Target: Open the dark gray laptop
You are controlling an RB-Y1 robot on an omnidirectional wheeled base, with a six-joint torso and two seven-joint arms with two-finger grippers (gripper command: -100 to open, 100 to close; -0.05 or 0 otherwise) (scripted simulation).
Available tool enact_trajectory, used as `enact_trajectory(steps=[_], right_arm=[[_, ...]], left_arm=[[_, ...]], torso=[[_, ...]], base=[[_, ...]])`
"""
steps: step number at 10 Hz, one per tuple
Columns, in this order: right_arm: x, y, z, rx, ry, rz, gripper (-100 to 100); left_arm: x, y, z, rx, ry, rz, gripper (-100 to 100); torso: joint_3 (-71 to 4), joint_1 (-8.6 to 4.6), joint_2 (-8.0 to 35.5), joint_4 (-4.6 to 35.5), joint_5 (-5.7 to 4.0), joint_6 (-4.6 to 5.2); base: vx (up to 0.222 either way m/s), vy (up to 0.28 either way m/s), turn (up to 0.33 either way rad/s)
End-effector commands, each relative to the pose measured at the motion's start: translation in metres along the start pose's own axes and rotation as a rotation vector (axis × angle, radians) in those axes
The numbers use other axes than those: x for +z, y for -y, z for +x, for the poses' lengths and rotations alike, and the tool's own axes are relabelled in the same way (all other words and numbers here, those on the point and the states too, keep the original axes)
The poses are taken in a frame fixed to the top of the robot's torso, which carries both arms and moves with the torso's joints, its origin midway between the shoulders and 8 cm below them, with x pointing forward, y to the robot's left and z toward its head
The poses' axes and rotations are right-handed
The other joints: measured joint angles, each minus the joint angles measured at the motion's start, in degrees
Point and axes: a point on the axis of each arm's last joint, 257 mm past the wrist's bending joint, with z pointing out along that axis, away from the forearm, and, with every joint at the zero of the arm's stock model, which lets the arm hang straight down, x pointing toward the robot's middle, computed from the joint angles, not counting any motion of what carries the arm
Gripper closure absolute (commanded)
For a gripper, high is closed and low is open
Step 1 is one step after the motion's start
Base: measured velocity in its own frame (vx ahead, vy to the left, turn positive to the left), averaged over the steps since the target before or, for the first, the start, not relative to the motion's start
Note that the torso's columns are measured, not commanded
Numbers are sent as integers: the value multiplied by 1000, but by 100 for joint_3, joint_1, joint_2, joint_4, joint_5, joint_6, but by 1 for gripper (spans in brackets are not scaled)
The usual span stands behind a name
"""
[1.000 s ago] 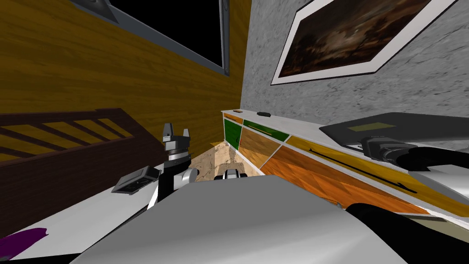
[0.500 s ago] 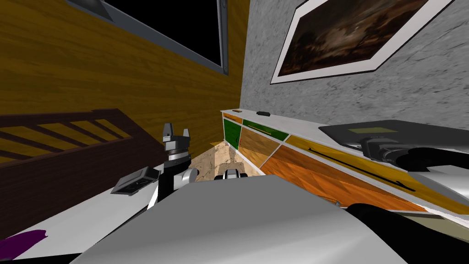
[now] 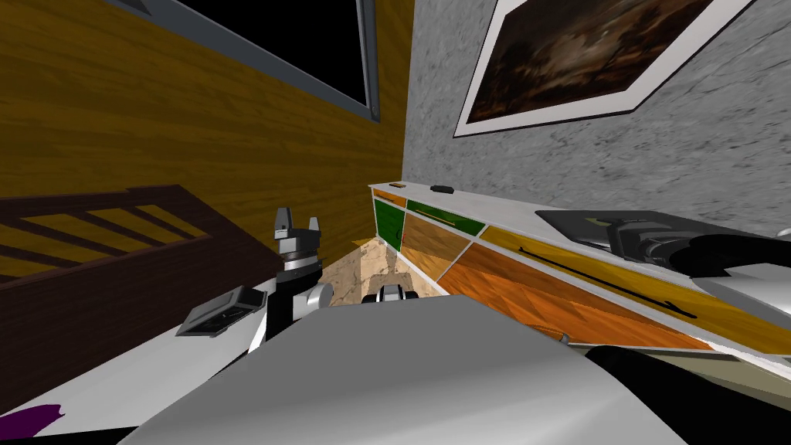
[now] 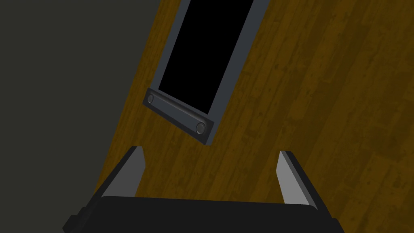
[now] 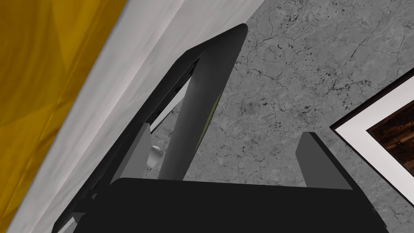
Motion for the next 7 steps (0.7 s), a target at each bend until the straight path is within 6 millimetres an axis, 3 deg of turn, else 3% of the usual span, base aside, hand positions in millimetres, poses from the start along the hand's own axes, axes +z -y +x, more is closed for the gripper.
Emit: enact_trajectory(steps=[1,5,6,7], right_arm=[[-5,-24,5,-7,-11,-10,-100],[-15,-61,21,-21,-37,-28,-100],[-12,-54,18,-20,-33,-27,-100],[-12,-55,19,-19,-33,-26,0]], left_arm=[[0,0,0,0,0,0,0],[0,0,0,0,0,0,0],[0,0,0,0,0,0,0],[0,0,0,0,0,0,0]], torso=[[3,22,7,3,13,-1],[0,58,7,5,33,0],[0,51,5,4,27,0],[0,46,4,3,23,-2]], base=[[8,-34,-76],[1,-33,-80],[0,-9,-18],[0,0,0]])
